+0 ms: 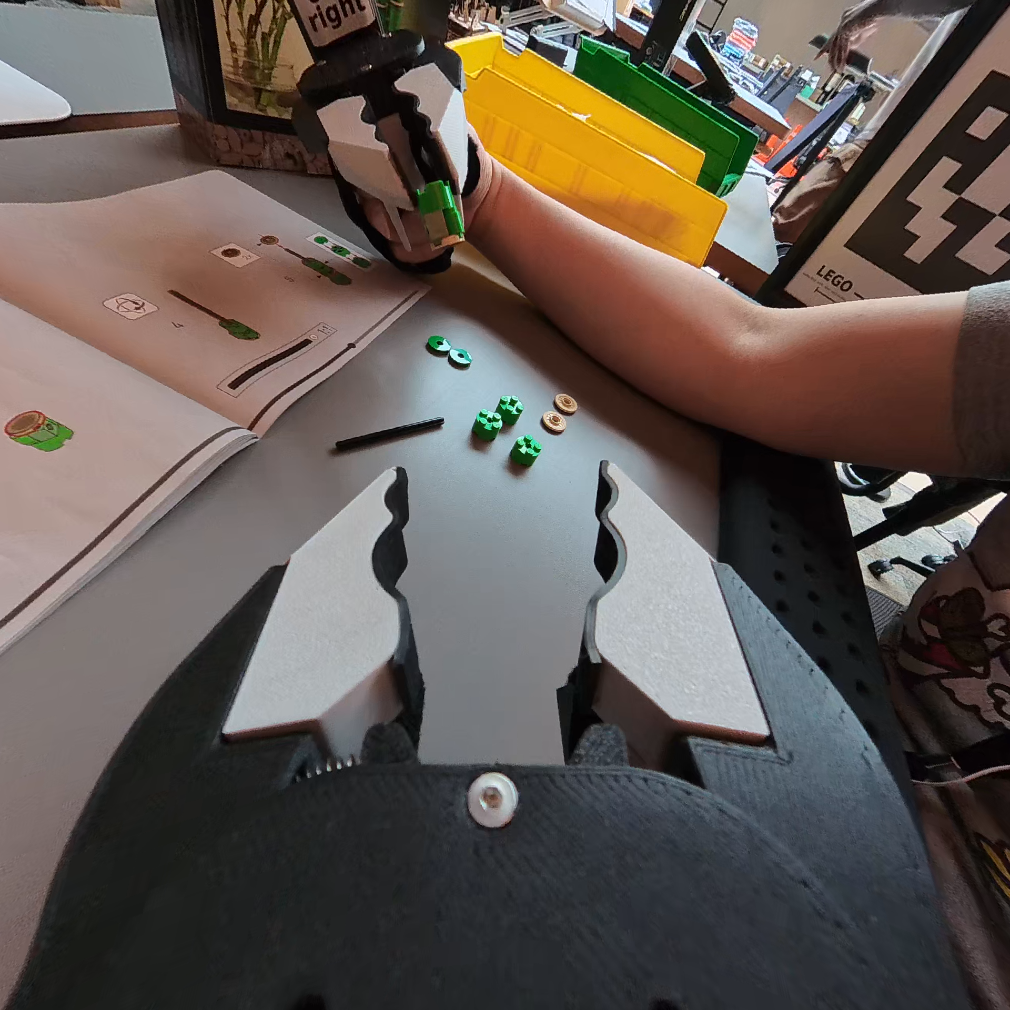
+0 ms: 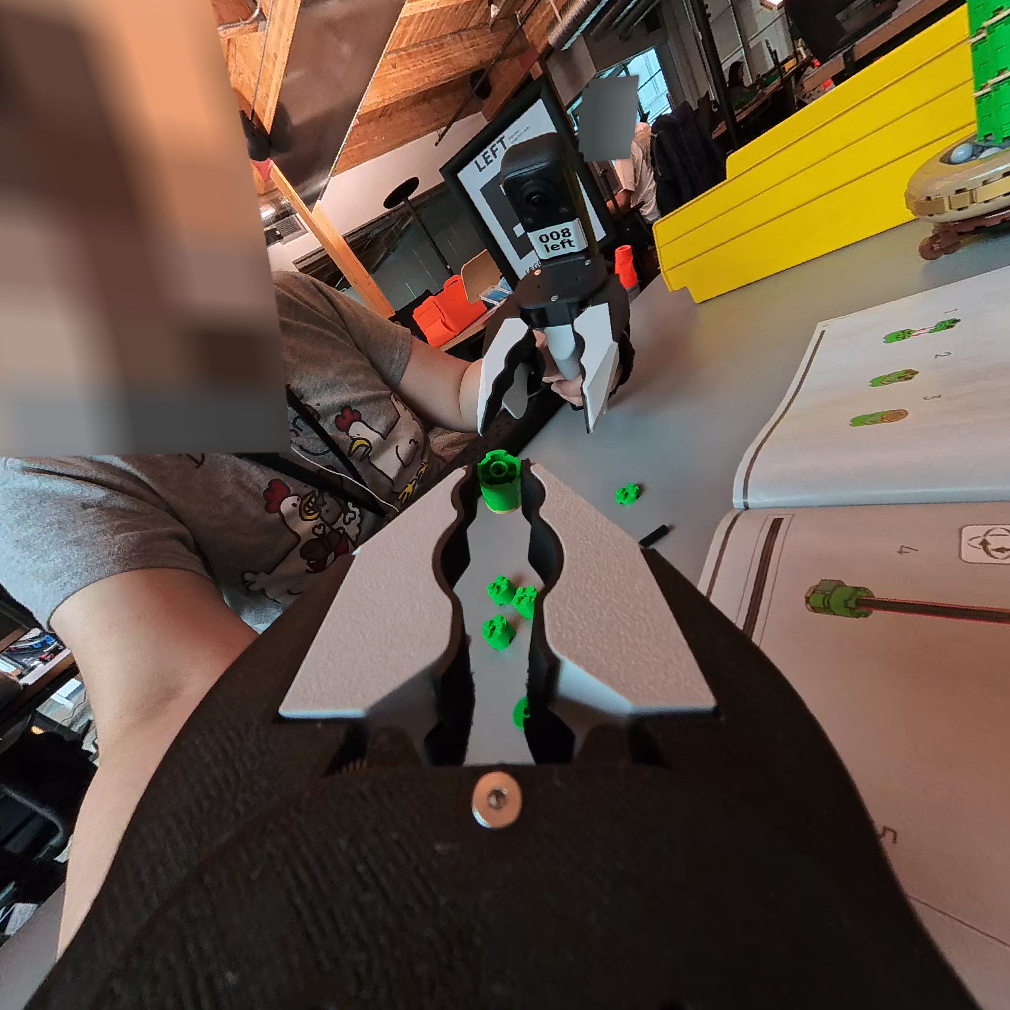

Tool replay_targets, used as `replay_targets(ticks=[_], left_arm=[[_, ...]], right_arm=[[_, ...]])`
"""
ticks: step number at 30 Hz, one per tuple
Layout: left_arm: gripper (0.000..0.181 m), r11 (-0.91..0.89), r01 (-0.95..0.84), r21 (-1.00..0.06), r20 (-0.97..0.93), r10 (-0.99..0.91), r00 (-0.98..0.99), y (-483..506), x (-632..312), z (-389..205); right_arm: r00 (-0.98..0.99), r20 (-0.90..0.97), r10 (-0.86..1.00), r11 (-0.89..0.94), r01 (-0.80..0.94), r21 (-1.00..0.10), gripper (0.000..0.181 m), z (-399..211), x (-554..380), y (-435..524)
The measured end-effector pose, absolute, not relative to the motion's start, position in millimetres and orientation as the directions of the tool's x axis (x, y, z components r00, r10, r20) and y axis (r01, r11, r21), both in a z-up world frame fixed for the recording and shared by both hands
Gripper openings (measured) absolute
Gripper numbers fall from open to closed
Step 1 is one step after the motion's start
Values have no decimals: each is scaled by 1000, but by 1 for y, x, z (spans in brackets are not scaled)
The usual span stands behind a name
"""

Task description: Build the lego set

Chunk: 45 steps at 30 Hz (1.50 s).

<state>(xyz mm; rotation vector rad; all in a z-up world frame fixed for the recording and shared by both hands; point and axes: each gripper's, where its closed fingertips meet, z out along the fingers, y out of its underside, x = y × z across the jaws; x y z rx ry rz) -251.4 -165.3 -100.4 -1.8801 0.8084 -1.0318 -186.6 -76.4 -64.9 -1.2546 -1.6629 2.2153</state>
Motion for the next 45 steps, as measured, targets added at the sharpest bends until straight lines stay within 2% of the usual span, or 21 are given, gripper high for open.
replay_targets(ticks=[17, 22, 28, 32, 40, 45], left_arm=[[66, -479, -113, -871, 376, -795, 475, -161, -255, -102], [62, -488, -14, -873, 428, -778, 460, -157, -259, -89], [50, -420, 29, -907, 395, -825, 404, -167, -257, -67], [41, -335, 52, -941, 327, -854, 404, -179, -258, -51], [37, -309, 74, -948, 309, -845, 436, -178, -263, -44], [16, -251, 39, -967, 240, -857, 455, -178, -266, -44]], right_arm=[[-623, -552, 554, -374, 406, -834, 15, -67, -194, -82], [-584, -476, 658, -198, 475, -857, 15, -55, -220, -109], [-579, -389, 716, 53, 601, -798, 15, -46, -258, -167], [-539, -382, 751, 34, 609, -793, 15, -42, -266, -177], [-529, -338, 779, 4, 544, -839, 15, -30, -282, -186], [-530, -326, 783, -13, 510, -860, 15, -30, -292, -185]])
